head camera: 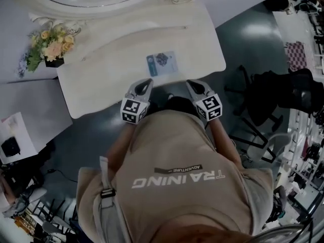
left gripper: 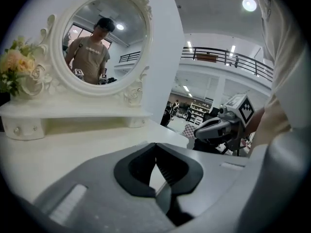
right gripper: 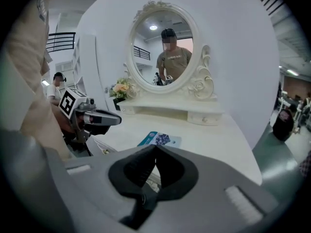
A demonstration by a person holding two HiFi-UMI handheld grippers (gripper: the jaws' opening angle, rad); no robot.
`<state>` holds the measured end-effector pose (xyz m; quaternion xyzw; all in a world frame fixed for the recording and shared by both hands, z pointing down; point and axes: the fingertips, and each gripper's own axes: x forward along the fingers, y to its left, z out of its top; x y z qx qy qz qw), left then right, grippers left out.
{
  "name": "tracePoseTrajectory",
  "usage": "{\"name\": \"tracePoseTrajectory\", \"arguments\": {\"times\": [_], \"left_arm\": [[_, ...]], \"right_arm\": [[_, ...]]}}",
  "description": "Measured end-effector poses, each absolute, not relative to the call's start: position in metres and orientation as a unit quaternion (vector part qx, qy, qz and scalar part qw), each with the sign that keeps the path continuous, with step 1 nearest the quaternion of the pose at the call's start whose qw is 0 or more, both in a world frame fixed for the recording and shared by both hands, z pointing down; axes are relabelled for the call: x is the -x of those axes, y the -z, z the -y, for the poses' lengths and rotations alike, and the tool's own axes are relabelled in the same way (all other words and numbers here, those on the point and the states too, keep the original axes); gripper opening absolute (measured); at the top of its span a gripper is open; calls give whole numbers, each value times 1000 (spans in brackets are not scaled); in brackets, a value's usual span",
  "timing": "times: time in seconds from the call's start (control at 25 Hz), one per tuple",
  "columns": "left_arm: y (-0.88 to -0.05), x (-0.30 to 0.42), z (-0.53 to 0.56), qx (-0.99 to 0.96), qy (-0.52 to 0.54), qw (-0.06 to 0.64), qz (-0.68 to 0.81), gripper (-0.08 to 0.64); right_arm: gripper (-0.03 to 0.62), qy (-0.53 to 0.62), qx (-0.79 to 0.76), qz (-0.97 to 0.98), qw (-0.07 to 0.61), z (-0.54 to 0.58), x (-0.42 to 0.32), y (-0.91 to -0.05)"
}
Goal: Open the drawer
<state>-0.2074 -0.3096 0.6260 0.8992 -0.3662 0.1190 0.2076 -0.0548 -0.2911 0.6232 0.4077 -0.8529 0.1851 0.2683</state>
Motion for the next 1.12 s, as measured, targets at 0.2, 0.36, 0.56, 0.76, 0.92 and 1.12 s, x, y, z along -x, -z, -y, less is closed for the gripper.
{"name": "tracePoseTrajectory", "arguments": {"times": [0.2, 0.36, 0.56, 0.76, 0.92, 1.12], "left_arm": [[-636, 189, 319, -904, -132, 212, 346, 8], [-626, 172, 324, -904, -134, 209, 347, 8], [-631, 170, 313, -890, -149, 229, 365, 8], [-655, 172, 307, -866, -165, 254, 399, 8], [-653, 170, 300, -853, -152, 259, 427, 8], [-640, 182, 290, -838, -143, 263, 457, 8]], "right_arm": [[3, -227, -410, 836, 286, 281, 39, -651], [3, -246, -390, 833, 305, 277, 22, -672], [3, -299, -354, 814, 350, 262, 7, -730], [52, -343, -335, 788, 387, 265, -4, -801], [76, -346, -328, 783, 400, 273, -11, -829], [134, -360, -339, 779, 385, 280, -3, -841]]}}
